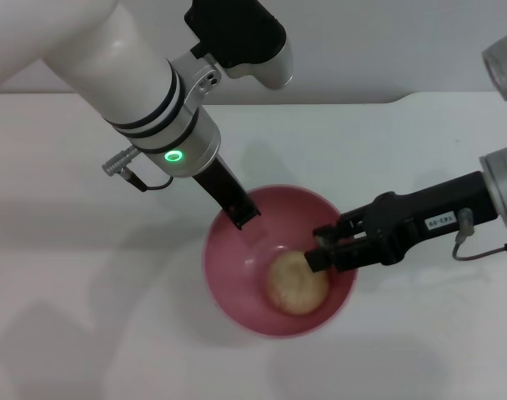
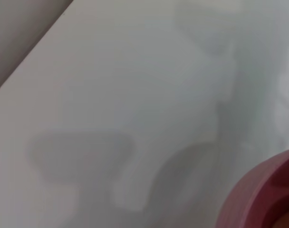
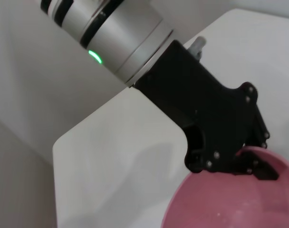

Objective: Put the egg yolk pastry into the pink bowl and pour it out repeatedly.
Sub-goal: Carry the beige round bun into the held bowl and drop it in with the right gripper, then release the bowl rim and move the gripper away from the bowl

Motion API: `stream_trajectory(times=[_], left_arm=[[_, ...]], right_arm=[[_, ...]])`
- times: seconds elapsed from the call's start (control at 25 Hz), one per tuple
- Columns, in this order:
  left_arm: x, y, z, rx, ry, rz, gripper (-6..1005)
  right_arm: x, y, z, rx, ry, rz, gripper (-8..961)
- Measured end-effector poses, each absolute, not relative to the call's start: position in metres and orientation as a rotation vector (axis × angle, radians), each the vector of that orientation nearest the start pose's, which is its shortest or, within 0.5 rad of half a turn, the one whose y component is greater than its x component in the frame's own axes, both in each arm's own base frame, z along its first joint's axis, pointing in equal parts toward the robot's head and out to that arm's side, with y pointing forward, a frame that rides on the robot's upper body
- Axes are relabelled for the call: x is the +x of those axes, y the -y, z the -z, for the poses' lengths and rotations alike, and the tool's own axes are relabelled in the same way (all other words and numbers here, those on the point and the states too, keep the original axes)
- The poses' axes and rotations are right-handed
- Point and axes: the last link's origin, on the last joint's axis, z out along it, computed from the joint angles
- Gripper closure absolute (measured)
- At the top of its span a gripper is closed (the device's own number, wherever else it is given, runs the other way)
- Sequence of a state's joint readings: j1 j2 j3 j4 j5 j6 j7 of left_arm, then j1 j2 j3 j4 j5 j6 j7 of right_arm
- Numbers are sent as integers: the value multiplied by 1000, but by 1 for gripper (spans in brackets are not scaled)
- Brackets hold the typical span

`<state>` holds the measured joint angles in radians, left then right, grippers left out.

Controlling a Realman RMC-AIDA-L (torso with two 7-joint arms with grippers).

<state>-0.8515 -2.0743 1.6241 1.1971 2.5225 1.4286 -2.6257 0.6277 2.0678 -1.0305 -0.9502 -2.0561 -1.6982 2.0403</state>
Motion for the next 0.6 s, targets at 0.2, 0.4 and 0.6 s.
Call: stream_trajectory(times=[0.2,0.4,0.6], left_arm=[[-105,-372,59,-2732,568,-564,1001],[-106,-364,75,-2751,501,-589,1000],[-107,-350,96,-2784,376,-631,1001]], right_arm=[[193,-340,-16,-2953,-992,-455,437],[222,-341,-48,-2714,-1107,-677,388],[252,-332,-69,-2537,-1197,-772,385]])
